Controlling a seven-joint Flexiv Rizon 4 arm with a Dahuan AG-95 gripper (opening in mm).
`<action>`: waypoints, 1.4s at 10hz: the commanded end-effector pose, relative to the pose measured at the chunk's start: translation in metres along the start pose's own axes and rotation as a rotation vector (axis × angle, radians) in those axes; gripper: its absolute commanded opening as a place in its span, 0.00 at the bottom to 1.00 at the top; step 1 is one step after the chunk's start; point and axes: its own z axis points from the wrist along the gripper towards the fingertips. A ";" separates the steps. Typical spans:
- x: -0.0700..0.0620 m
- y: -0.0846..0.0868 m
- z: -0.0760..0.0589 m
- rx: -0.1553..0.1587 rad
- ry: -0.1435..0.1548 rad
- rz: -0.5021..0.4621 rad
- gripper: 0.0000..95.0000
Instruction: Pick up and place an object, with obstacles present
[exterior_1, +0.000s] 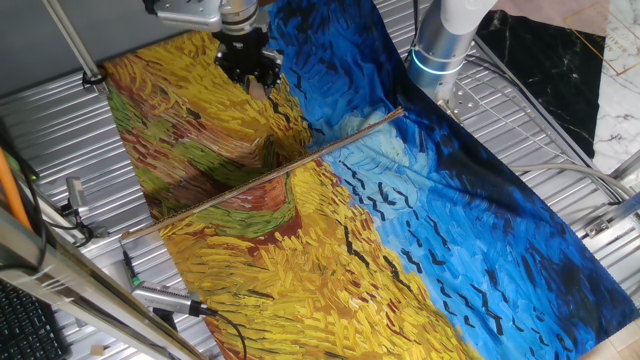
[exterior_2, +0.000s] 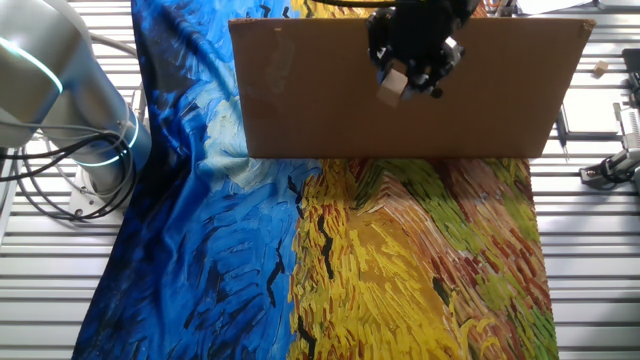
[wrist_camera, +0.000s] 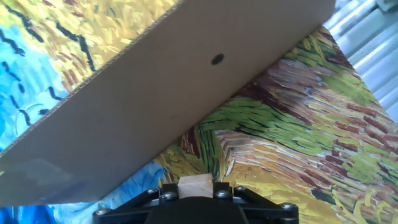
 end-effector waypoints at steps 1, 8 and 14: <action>-0.001 -0.001 -0.001 -0.018 -0.028 -0.062 0.00; -0.004 0.001 -0.002 -0.028 -0.056 -0.085 0.00; -0.084 0.069 -0.026 -0.027 -0.053 0.057 0.00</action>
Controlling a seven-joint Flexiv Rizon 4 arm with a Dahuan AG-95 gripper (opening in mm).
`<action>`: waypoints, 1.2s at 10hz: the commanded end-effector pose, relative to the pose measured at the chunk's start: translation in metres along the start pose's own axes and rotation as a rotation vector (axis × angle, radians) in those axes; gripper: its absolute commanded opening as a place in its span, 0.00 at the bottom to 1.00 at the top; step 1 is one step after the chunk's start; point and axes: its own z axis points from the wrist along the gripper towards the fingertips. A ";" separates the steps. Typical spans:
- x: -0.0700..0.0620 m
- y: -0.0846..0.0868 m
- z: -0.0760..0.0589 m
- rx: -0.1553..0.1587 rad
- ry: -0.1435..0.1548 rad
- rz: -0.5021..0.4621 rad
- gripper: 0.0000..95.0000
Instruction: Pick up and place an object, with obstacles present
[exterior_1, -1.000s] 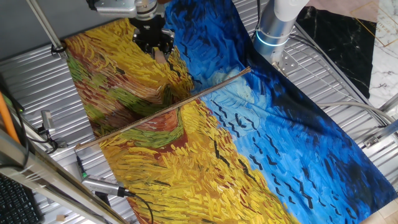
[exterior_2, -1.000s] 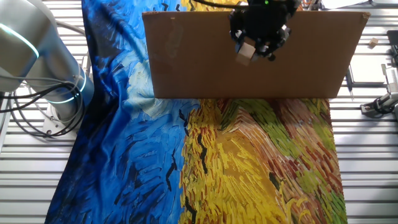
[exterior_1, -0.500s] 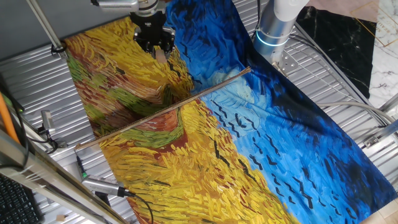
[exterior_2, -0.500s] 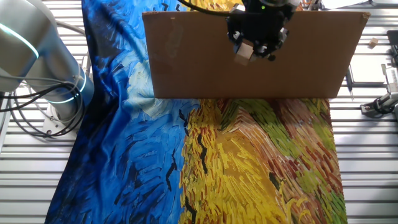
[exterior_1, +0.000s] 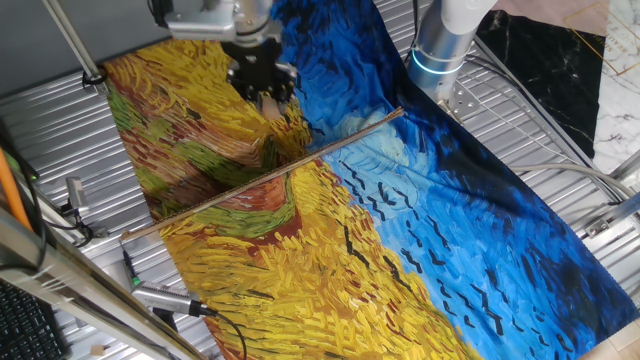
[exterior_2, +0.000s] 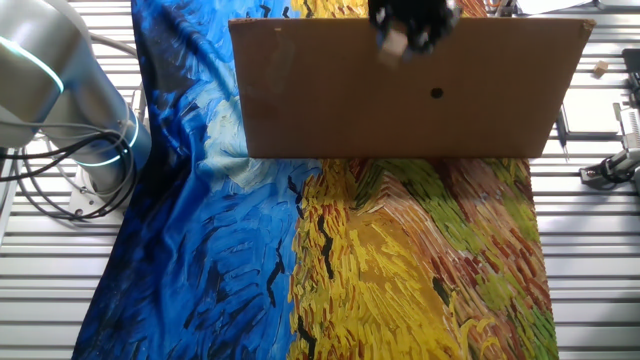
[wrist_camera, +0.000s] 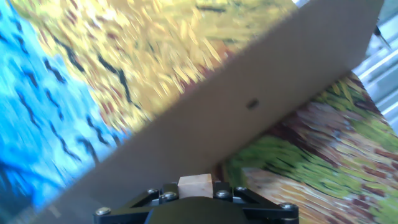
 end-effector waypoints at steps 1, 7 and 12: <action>-0.032 0.032 -0.002 0.011 0.008 0.084 0.00; -0.054 0.055 0.005 0.025 0.025 0.109 0.00; -0.054 0.055 0.005 0.014 0.001 -0.027 0.00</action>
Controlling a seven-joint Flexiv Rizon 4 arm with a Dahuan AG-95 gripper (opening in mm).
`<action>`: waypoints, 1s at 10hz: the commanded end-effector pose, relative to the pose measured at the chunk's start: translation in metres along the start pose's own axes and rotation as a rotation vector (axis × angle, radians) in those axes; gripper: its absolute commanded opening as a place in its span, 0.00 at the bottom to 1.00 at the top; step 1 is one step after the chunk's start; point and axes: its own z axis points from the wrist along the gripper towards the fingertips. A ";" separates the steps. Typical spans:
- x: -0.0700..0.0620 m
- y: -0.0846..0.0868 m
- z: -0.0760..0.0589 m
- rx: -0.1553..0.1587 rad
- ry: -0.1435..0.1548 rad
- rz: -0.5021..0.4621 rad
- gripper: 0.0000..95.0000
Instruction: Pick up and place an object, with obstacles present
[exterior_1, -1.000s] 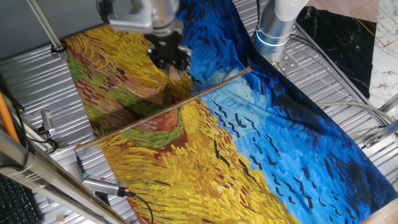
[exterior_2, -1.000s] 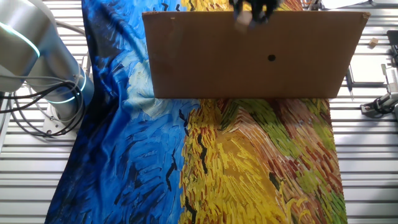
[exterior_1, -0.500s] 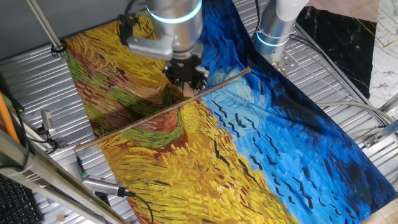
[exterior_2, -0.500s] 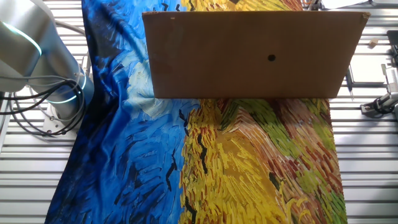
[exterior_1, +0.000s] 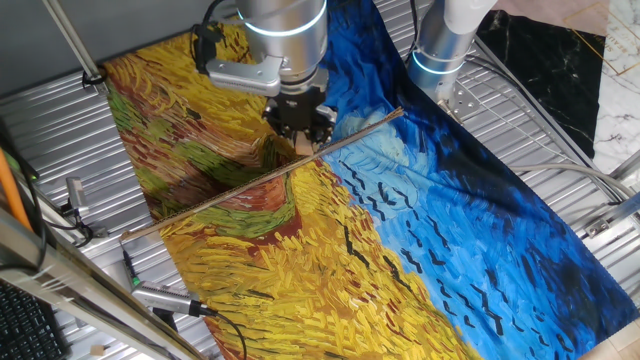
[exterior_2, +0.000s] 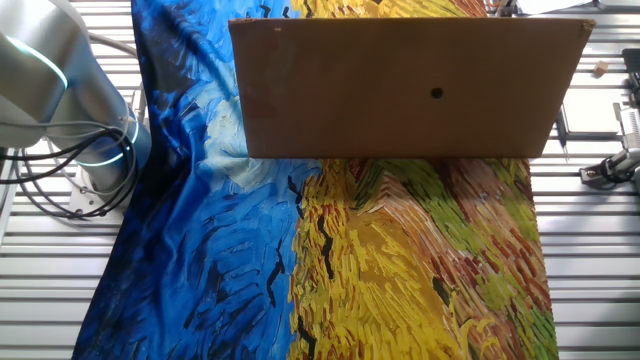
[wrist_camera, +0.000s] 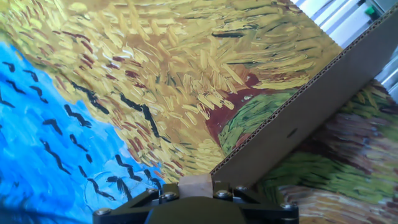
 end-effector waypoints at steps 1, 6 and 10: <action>0.000 0.000 0.000 -0.005 -0.017 -0.070 0.00; -0.028 0.017 0.000 -0.015 -0.025 -0.036 0.00; -0.079 0.043 0.025 0.005 -0.023 0.000 0.00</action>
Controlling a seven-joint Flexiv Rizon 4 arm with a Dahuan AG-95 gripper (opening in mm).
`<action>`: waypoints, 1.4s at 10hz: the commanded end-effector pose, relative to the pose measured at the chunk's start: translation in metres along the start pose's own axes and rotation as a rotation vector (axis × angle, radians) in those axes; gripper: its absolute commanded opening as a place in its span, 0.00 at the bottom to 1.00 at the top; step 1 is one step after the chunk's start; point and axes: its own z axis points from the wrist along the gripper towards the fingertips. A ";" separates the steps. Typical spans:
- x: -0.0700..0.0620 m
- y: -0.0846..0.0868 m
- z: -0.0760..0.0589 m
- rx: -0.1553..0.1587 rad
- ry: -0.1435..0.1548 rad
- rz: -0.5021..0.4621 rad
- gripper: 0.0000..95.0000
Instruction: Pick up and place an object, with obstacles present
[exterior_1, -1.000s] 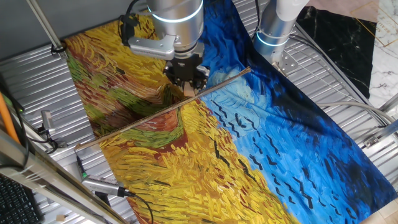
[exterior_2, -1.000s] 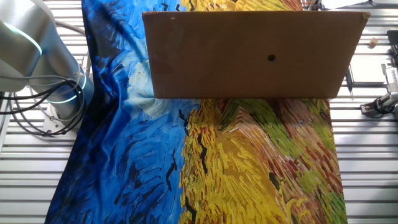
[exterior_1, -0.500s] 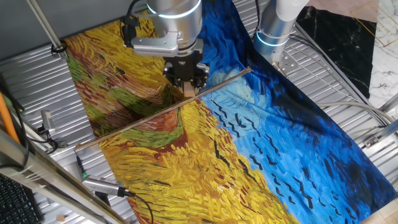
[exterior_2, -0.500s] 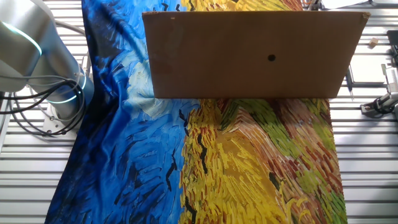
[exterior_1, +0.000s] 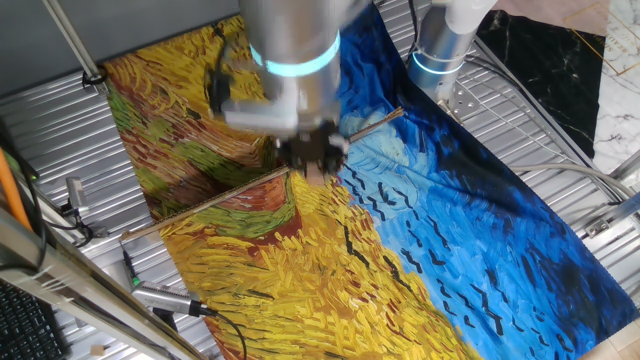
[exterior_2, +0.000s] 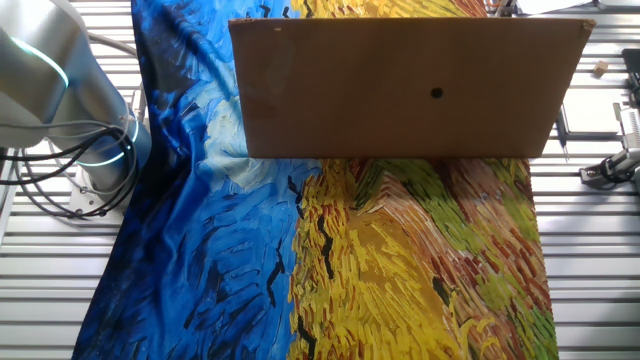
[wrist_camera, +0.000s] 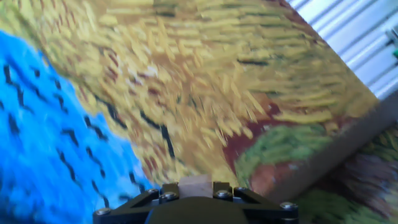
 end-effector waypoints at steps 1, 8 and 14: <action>-0.023 0.017 0.016 0.024 -0.006 0.019 0.00; -0.027 0.036 0.035 0.042 -0.023 -0.029 0.00; -0.027 0.036 0.035 0.034 -0.026 -0.117 0.00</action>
